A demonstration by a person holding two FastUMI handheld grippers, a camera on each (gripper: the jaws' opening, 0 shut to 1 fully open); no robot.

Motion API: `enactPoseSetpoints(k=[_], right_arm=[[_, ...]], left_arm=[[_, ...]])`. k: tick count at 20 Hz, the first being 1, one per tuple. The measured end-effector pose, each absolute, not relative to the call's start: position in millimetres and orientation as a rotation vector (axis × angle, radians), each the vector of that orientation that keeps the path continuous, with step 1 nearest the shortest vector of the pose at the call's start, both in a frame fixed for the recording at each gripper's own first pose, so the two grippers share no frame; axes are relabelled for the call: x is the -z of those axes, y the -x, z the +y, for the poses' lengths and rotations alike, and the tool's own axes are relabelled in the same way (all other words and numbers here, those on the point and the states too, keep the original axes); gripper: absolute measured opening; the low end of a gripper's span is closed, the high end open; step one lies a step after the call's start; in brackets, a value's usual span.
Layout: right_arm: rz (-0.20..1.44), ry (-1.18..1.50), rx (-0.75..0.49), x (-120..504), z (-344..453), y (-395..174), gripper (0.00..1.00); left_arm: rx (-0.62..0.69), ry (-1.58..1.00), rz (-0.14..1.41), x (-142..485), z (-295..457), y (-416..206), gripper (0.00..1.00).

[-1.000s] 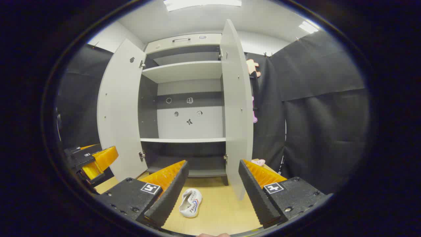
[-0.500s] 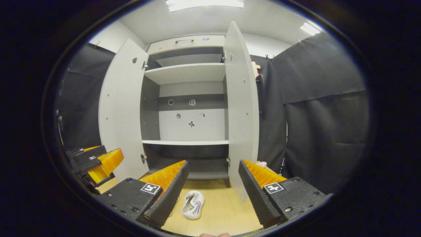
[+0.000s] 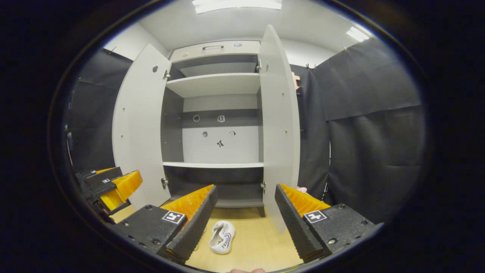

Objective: Grab one shoe with the right hand and put it into the shoe cabinet, grab the other shoe with the left hand and put it into the shoe cabinet; then close the right door with the right hand and the left door with the left hand.

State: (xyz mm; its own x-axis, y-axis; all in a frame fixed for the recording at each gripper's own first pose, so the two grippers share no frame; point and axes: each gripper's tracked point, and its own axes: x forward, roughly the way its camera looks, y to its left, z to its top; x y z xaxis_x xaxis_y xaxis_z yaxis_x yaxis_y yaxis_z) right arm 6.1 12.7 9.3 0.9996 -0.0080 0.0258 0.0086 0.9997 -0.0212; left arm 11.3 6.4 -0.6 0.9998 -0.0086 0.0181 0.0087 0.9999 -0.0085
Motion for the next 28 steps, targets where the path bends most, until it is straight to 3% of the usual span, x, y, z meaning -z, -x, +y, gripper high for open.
enactPoseSetpoints(k=[9, 23, 28], right_arm=[[0.01, 0.053, -0.061, 18, 38, -25, 0.99], [0.41, 0.13, -0.242, 199, 113, -85, 0.99], [0.544, 0.137, -0.255, 254, 127, -105, 0.87]], left_arm=[[-0.006, 0.003, -0.03, -3, 17, -8, 0.95], [-0.075, -0.022, 0.015, 16, 56, 3, 0.95], [-0.088, -0.005, 0.036, 25, 71, 1, 0.95]])
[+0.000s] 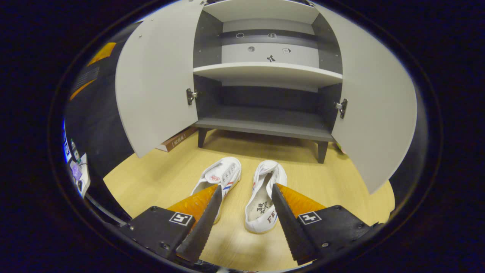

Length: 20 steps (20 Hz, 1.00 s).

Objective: Grab one shoe with the right hand and put it into the shoe cabinet, grab the other shoe with the left hand and put it into the shoe cabinet; then close the right door with the right hand and the left door with the left hand.

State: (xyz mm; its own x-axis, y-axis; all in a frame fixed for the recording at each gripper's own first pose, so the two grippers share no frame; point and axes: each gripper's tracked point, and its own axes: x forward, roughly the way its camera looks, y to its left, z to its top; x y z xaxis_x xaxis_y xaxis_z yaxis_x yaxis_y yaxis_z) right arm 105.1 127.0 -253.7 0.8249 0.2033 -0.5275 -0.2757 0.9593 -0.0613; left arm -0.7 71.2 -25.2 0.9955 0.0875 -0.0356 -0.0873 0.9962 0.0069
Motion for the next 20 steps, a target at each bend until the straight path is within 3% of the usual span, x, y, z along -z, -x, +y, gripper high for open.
enactPoseSetpoints(k=[1, 2, 4, 6, 7, 8, 9, 10, 13, 16, 17, 20], right_arm=[[0.574, 0.138, -0.249, 267, 126, -109, 0.77], [0.608, 0.134, -0.237, 280, 125, -115, 0.8], [0.669, 0.1, -0.216, 302, 124, -125, 0.74], [0.707, 0.089, -0.191, 318, 121, -137, 0.6], [0.709, 0.095, -0.181, 325, 121, -145, 0.63], [0.71, 0.102, -0.169, 329, 119, -153, 0.54], [0.715, 0.106, -0.156, 332, 118, -159, 0.55], [0.717, 0.112, -0.145, 334, 118, -166, 0.44], [0.731, 0.111, -0.15, 345, 121, -185, 0.28], [0.724, 0.084, -0.134, 346, 116, -197, 0.23], [0.714, 0.063, -0.138, 344, 117, -197, 0.07], [0.609, 0.137, -0.139, 327, 109, -203, 0.04]], left_arm=[[-0.09, -0.001, 0.037, 26, 75, 0, 0.95], [-0.095, 0.002, 0.038, 27, 78, 0, 0.95], [-0.101, 0.008, 0.041, 30, 85, 0, 0.95], [-0.111, 0.011, 0.046, 33, 91, -1, 0.95], [-0.116, 0.011, 0.051, 34, 95, -1, 0.95], [-0.122, 0.011, 0.054, 36, 97, -1, 0.95], [-0.125, 0.011, 0.056, 36, 99, -1, 0.95], [-0.129, 0.009, 0.058, 38, 102, -1, 0.95], [-0.136, 0.003, 0.064, 39, 107, -1, 0.95], [-0.133, -0.002, 0.065, 39, 107, -1, 0.95], [-0.129, -0.006, 0.062, 40, 106, -2, 0.95], [-0.112, -0.009, 0.065, 42, 101, -2, 0.95]])
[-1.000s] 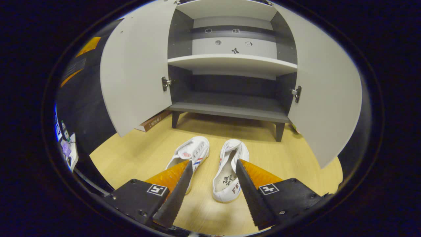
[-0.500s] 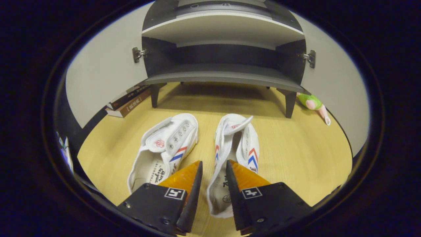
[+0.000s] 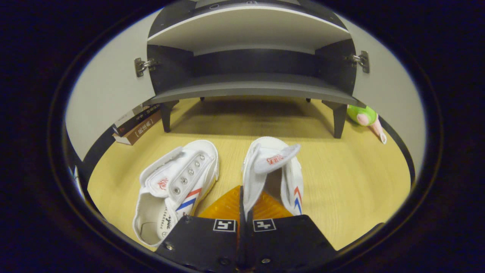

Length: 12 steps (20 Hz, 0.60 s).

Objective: Grab one shoe with the right hand and put it into the shoe cabinet, grab the other shoe with the left hand and put it into the shoe cabinet; then close the right door with the right hand and the left door with the left hand.

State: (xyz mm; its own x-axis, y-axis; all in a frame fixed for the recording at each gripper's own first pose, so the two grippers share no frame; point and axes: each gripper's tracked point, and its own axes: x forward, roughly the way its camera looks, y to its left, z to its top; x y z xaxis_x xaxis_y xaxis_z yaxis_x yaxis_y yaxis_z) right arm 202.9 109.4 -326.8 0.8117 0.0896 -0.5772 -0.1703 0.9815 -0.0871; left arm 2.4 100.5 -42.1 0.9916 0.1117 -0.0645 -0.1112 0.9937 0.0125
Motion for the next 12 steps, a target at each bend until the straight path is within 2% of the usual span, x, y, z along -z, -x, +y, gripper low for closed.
enactPoseSetpoints(k=[2, 3, 5, 8, 12], right_arm=[[0.53, 0.198, -0.16, 301, 110, -201, 0.07], [0.498, 0.21, -0.17, 288, 111, -198, 0.04], [0.419, 0.231, -0.196, 250, 112, -187, 0.04], [0.307, 0.275, -0.231, 178, 112, -173, 0.04], [0.255, 0.267, -0.224, 79, 104, -186, 0.03]], left_arm=[[-0.093, -0.006, 0.069, 44, 94, -5, 0.95], [-0.086, -0.005, 0.069, 45, 90, -6, 0.95], [-0.069, -0.004, 0.069, 46, 81, -7, 0.95], [-0.043, 0.001, 0.063, 47, 68, -9, 0.95], [-0.01, 0.007, 0.055, 46, 48, -12, 0.95]])
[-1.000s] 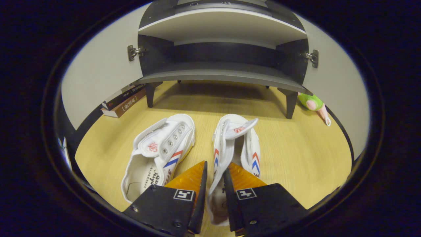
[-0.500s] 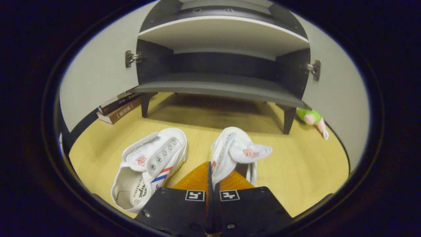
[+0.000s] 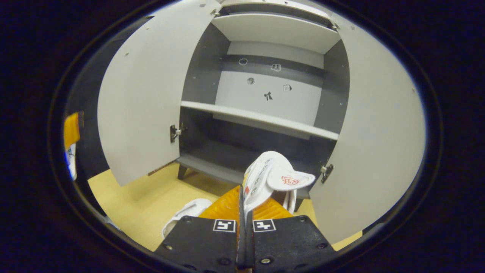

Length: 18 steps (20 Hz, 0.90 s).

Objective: Grab one shoe with the right hand and put it into the shoe cabinet, grab the other shoe with the left hand and put it into the shoe cabinet; then close the right door with the right hand and the left door with the left hand.

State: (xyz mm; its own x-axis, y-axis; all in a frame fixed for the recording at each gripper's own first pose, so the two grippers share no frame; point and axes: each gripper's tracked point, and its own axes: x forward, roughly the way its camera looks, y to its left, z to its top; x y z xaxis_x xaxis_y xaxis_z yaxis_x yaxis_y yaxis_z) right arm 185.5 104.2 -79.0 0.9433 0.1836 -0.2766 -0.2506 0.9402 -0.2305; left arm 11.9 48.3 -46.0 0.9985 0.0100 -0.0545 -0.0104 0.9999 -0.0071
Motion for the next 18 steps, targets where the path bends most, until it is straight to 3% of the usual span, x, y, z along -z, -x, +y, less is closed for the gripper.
enactPoseSetpoints(k=[5, 9, 14, 18], right_arm=[[0.206, 0.231, -0.208, -26, 102, -262, 0.04], [0.268, 0.267, -0.168, -62, 108, -343, 0.04], [0.416, 0.325, -0.114, -52, 115, -423, 0.04], [0.532, 0.31, -0.099, -26, 119, -445, 0.04]], left_arm=[[0.014, -0.005, 0.029, 38, 28, -7, 0.95], [0.02, -0.013, 0.036, 37, 22, -1, 0.95], [-0.002, -0.025, 0.029, 34, 27, 3, 0.95], [-0.035, -0.035, 0.032, 35, 40, 5, 0.95]])
